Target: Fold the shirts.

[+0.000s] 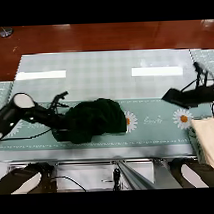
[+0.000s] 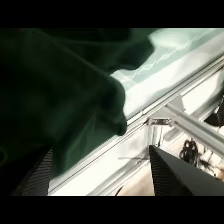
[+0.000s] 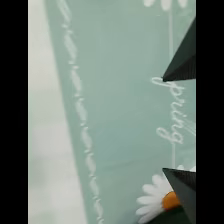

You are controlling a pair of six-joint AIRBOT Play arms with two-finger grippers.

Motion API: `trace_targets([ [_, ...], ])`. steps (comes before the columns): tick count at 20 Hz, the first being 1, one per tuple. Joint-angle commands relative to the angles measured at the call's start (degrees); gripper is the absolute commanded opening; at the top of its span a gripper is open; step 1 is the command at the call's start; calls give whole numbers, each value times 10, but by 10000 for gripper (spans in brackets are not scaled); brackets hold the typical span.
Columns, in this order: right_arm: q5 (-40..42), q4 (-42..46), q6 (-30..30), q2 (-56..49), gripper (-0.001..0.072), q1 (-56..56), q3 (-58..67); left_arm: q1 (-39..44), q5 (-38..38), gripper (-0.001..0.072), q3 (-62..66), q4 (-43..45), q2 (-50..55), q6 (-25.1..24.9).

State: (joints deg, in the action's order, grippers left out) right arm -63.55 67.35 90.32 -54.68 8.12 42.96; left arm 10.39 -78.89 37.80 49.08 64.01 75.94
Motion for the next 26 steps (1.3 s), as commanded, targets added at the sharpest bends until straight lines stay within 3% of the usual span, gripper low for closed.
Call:
trace_targets([
  [1,27,-64,-35,18,616,10,-84,18,21,704,-3,10,79,4],
  [5,39,-115,-51,18,615,5,-123,18,129,703,-3,-24,116,5],
  [9,67,-114,-36,18,615,-85,-129,18,185,688,6,-43,128,4],
  [10,86,-114,-23,18,615,-110,-129,18,185,446,15,-43,133,3],
  [11,105,-114,-9,18,615,-132,-129,18,184,83,24,-43,134,-17],
  [12,119,-114,4,18,615,-151,-129,18,182,18,37,-43,134,-38],
  [18,158,-136,26,-38,615,-239,-127,17,164,18,117,-43,134,-39],
  [26,170,-241,-47,-206,615,-244,-39,17,163,18,126,-43,133,-39],
])
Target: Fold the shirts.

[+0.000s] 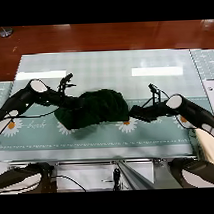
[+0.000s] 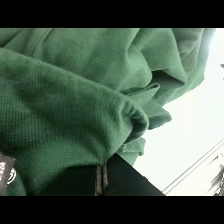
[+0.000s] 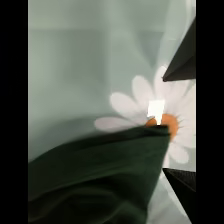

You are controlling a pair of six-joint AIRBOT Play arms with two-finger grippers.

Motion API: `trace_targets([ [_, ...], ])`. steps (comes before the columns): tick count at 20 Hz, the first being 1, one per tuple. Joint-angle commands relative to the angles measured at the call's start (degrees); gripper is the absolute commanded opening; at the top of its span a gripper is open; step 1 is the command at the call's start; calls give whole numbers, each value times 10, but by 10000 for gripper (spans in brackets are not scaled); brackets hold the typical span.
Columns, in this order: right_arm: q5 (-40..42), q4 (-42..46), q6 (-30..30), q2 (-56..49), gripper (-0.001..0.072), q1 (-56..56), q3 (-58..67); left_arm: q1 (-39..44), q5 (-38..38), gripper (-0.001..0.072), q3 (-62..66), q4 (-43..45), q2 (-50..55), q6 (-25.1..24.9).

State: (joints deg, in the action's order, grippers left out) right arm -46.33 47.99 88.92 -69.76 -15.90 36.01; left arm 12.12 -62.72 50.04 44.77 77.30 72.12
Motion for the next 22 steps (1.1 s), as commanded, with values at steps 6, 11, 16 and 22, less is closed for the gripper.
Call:
trace_targets([
  [6,-13,-89,-63,-130,464,-38,94,0,2,18,3,0,0,-1],
  [11,-59,-33,-79,-137,24,-24,199,-30,-19,18,46,0,-15,-22],
  [16,-160,88,3,-102,23,61,543,-141,-12,18,264,-162,-72,-42],
  [22,-227,228,2,38,23,76,844,-278,38,18,488,-173,-190,-42],
])
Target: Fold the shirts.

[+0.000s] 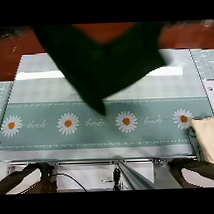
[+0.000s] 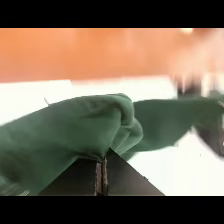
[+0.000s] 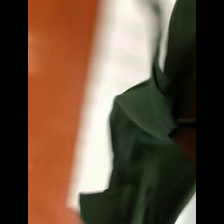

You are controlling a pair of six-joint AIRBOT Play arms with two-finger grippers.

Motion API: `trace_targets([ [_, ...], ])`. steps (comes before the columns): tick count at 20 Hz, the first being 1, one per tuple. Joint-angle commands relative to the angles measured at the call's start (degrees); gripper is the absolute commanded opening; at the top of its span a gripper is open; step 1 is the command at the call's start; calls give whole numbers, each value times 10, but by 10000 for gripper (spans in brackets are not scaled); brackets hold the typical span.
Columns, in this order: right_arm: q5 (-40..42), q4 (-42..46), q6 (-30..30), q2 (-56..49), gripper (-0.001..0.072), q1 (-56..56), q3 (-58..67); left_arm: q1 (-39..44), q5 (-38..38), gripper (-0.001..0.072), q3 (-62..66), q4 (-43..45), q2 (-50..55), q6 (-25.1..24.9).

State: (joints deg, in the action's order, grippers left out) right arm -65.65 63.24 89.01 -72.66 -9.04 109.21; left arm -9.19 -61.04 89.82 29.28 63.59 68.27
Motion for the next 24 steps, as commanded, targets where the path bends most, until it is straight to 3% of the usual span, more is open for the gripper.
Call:
trace_targets([
  [1,-39,89,-3,106,23,7,112,-91,21,18,101,-18,-77,-3],
  [5,-61,124,-8,241,23,7,112,-182,21,18,104,-12,-191,-3],
  [8,-99,124,-9,302,24,8,112,-210,30,17,104,50,-261,-2],
  [11,-171,124,-5,335,24,8,108,-189,26,17,104,160,-304,7],
  [14,-272,141,26,350,24,8,56,-130,-38,17,92,275,-308,35],
  [16,-296,137,44,358,24,8,-32,-92,-55,17,32,288,-308,51],
  [20,-237,138,56,359,24,8,-274,-34,-38,18,-177,252,-282,70],
  [24,12,155,99,331,24,8,-502,40,76,18,-349,247,-179,52],
])
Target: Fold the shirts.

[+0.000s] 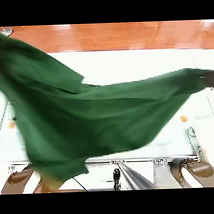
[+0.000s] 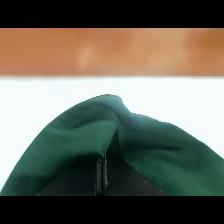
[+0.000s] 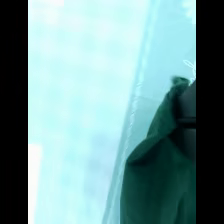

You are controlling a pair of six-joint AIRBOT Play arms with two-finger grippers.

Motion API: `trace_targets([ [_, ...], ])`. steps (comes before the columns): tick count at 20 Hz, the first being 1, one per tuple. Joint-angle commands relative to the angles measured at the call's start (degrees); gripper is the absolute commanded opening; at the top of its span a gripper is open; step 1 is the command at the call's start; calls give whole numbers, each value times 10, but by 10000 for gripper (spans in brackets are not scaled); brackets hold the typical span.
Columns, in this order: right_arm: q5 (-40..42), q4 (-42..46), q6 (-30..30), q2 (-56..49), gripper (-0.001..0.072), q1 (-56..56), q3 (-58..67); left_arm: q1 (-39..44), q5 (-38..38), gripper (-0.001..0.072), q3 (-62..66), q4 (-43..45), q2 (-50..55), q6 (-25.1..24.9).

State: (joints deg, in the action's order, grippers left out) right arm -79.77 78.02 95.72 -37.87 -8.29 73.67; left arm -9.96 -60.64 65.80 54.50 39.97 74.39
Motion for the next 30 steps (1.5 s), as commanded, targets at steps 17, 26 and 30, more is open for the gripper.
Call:
trace_targets([
  [17,188,-234,-63,-537,626,157,152,32,115,706,23,-77,372,-10],
  [26,109,-127,-134,-308,634,282,-123,-213,-162,706,-139,23,314,-6],
  [30,193,-249,-169,-172,632,296,-342,-287,-139,706,-281,5,247,-9],
])
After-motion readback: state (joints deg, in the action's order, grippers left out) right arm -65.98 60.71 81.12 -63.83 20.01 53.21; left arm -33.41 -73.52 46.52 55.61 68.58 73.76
